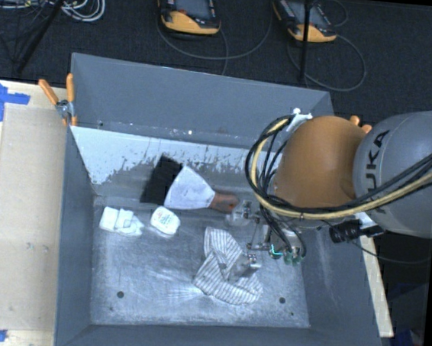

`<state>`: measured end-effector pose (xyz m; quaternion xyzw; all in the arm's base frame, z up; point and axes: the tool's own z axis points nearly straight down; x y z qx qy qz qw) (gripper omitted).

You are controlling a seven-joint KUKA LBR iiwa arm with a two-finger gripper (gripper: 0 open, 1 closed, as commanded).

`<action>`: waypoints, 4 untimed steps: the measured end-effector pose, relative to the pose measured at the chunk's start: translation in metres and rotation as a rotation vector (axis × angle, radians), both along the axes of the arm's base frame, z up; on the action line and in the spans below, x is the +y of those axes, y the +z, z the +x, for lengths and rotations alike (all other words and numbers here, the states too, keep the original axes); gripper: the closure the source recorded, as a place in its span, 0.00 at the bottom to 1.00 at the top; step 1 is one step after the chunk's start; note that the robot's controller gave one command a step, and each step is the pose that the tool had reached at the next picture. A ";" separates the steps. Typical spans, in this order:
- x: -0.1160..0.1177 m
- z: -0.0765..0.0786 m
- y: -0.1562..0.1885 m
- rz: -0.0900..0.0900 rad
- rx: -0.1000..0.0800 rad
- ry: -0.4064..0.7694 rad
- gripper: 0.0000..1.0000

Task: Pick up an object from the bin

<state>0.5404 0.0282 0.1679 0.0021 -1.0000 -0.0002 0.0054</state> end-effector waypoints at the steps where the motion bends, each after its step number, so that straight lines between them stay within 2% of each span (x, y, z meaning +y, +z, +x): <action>1: 0.000 0.002 0.004 0.000 -0.008 -0.001 0.00; 2: 0.001 0.016 -0.090 0.001 -0.010 0.140 1.00; 3: 0.001 0.016 -0.090 0.001 -0.010 0.140 1.00; 4: 0.008 0.002 0.101 0.001 -0.008 0.188 1.00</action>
Offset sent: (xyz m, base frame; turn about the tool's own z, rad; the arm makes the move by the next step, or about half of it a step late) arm 0.0129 -0.0003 -0.0979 -0.1402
